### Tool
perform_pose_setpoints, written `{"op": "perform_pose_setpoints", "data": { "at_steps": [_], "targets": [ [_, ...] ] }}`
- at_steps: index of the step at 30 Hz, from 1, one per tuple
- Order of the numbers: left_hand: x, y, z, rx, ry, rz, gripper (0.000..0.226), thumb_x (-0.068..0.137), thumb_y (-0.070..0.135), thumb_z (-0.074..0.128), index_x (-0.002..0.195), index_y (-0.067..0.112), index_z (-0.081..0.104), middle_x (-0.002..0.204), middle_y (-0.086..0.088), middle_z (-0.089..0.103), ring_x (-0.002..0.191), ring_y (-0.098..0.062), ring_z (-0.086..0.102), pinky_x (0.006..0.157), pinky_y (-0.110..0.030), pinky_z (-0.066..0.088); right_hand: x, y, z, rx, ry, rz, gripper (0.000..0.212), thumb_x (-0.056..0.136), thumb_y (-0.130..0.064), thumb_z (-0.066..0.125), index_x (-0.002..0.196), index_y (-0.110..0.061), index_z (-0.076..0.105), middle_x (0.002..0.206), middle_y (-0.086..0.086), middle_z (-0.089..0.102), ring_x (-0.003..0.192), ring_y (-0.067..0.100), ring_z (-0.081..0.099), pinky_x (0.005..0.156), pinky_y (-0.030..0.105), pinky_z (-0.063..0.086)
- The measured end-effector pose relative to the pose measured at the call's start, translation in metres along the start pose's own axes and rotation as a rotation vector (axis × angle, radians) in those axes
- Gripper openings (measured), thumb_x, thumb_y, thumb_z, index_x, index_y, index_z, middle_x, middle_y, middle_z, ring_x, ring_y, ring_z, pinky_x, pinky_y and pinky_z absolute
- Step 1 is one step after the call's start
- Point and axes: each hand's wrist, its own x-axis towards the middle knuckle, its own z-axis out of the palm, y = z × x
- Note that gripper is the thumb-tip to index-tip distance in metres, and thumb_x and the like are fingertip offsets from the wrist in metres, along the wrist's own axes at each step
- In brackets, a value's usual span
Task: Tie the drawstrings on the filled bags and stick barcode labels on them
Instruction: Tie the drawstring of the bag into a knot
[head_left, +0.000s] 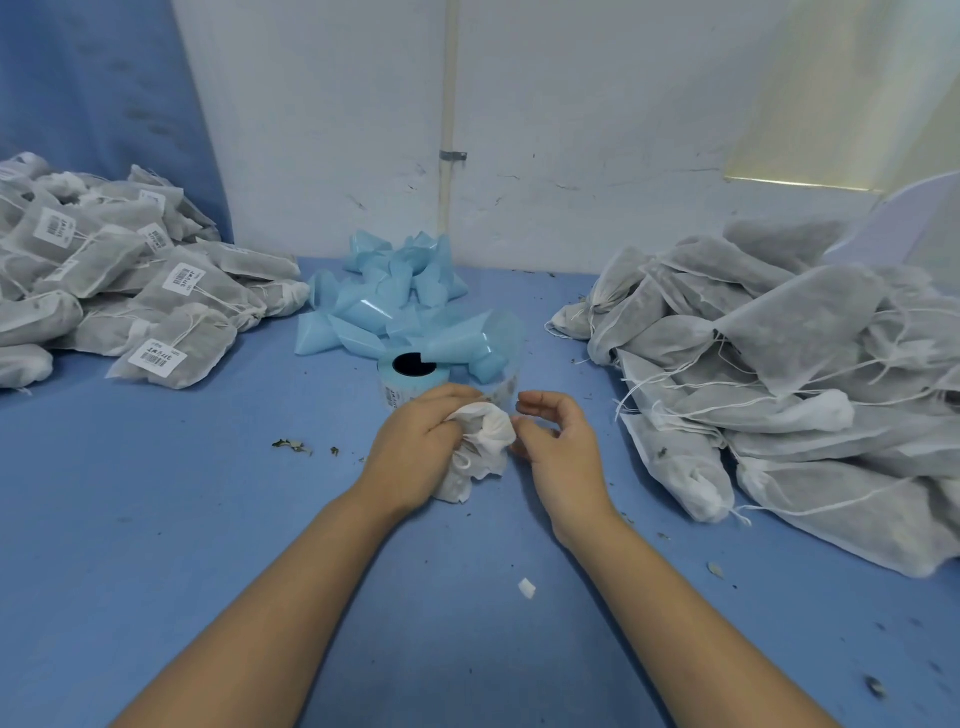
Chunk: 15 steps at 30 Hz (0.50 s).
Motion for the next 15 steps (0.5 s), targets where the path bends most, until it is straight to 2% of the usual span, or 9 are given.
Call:
{"op": "perform_pose_setpoints", "data": {
  "at_steps": [2, 6, 8, 11, 15],
  "targets": [
    [-0.0007, 0.0017, 0.0037, -0.069, -0.030, -0.006, 0.036, 0.067, 0.014, 0.041, 0.084, 0.034, 0.065, 0.090, 0.025, 0.066, 0.093, -0.002, 0.060, 0.083, -0.020, 0.044, -0.0025, -0.0006, -0.0006, -0.058, -0.009, -0.061, 0.027, 0.087, -0.003, 0.062, 0.099, -0.027, 0.059, 0.101, -0.008, 0.064, 0.073, -0.008, 0.059, 0.068, 0.012, 0.048],
    [-0.0013, 0.0016, 0.0071, -0.116, -0.049, -0.007, 0.038, 0.066, 0.014, 0.042, 0.087, 0.033, 0.067, 0.097, 0.016, 0.068, 0.097, -0.004, 0.061, 0.086, -0.021, 0.045, -0.0037, -0.0002, -0.0005, -0.110, -0.010, -0.097, 0.032, 0.090, -0.005, 0.061, 0.106, -0.032, 0.063, 0.119, -0.004, 0.062, 0.106, 0.008, 0.059, 0.092, 0.032, 0.051],
    [-0.0010, 0.0014, 0.0072, -0.128, -0.051, -0.008, 0.038, 0.066, 0.012, 0.043, 0.087, 0.032, 0.068, 0.096, 0.014, 0.069, 0.097, -0.005, 0.061, 0.086, -0.022, 0.045, -0.0030, 0.0004, -0.0002, -0.120, -0.033, -0.094, 0.032, 0.091, -0.009, 0.061, 0.114, -0.031, 0.063, 0.119, -0.010, 0.062, 0.111, 0.002, 0.056, 0.097, 0.030, 0.048],
    [-0.0012, 0.0022, 0.0073, -0.134, -0.053, -0.008, 0.036, 0.066, 0.012, 0.043, 0.085, 0.029, 0.069, 0.093, 0.014, 0.070, 0.094, -0.005, 0.062, 0.084, -0.021, 0.046, -0.0021, 0.0014, 0.0012, -0.102, -0.072, -0.103, 0.033, 0.092, -0.011, 0.060, 0.120, -0.028, 0.062, 0.116, -0.017, 0.064, 0.110, -0.004, 0.056, 0.096, 0.024, 0.047],
    [-0.0017, 0.0038, 0.0070, -0.118, -0.047, -0.013, 0.035, 0.065, 0.012, 0.043, 0.086, 0.021, 0.070, 0.093, 0.008, 0.070, 0.090, -0.006, 0.062, 0.084, -0.024, 0.046, -0.0013, 0.0026, 0.0014, -0.077, -0.069, -0.128, 0.025, 0.093, -0.007, 0.058, 0.108, -0.026, 0.065, 0.108, -0.007, 0.068, 0.099, -0.004, 0.061, 0.086, 0.019, 0.050]
  ]
}}
